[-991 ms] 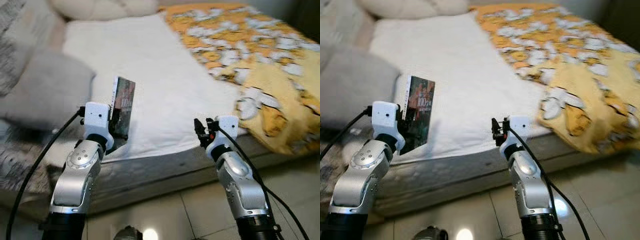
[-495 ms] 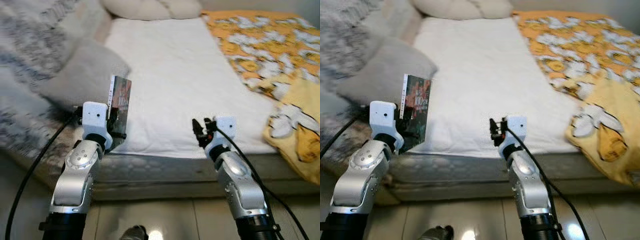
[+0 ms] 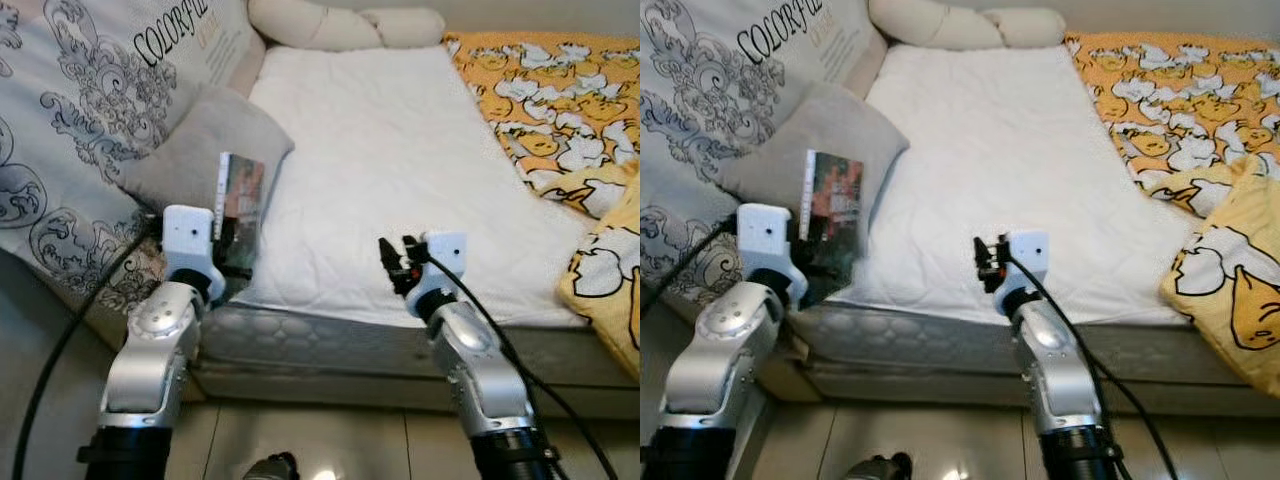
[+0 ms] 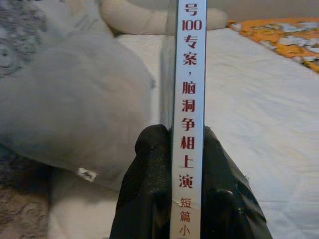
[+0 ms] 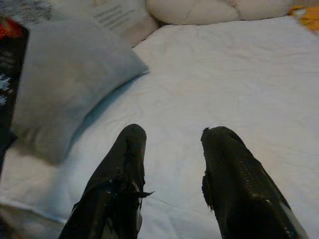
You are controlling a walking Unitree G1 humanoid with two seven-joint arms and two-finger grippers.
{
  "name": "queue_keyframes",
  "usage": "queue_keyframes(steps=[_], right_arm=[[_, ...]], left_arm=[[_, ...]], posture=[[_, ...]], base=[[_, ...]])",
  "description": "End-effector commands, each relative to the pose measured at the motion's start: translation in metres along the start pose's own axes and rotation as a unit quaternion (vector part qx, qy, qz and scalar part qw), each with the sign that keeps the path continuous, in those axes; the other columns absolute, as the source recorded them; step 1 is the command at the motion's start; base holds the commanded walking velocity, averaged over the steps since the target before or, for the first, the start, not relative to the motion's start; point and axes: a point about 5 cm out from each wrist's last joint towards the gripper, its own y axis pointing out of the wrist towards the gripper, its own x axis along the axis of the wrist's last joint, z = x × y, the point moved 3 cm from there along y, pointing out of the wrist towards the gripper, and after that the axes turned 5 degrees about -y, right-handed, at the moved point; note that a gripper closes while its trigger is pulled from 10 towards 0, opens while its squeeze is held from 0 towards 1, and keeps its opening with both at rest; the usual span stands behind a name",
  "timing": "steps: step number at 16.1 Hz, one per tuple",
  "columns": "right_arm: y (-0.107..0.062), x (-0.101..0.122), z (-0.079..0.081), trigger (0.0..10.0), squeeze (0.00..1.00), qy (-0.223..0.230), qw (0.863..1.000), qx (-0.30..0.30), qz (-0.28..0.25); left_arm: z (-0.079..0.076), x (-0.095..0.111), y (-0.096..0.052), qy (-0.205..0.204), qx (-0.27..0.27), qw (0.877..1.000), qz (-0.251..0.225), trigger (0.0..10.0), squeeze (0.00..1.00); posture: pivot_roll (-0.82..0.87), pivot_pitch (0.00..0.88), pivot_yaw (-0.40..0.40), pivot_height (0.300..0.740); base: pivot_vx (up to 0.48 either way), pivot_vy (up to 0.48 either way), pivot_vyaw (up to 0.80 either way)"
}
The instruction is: Clean up the room
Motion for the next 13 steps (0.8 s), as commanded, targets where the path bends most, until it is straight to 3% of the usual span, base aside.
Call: queue_keyframes(steps=[1, 9, 13], right_arm=[[0.0006, 0.0008, 0.0017, 10.0, 0.0, 0.005, 1.0, 0.003, -0.004], [0.0022, 0.0006, 0.0035, 10.0, 0.0, -0.002, 1.0, 0.012, -0.006], [0.0029, 0.0007, 0.0038, 10.0, 0.0, -0.005, 1.0, 0.013, -0.007]], left_arm=[[-0.0009, 0.0155, 0.0008, 0.006, -0.008, 0.999, -0.032, 10.0, 0.0], [-0.0029, 0.0174, 0.0016, 0.004, -0.019, 0.999, -0.036, 10.0, 0.0], [-0.0031, 0.0181, 0.0022, 0.003, -0.022, 0.999, -0.038, 10.0, 0.0]], posture=[[0.02, 0.0, -0.002, 0.74], [0.03, 0.0, -0.007, 0.74], [0.02, 0.0, -0.007, 0.74]], base=[[0.0, 0.0, 0.0], [0.0, 0.0, 0.0], [0.256, 0.0, 0.0]])
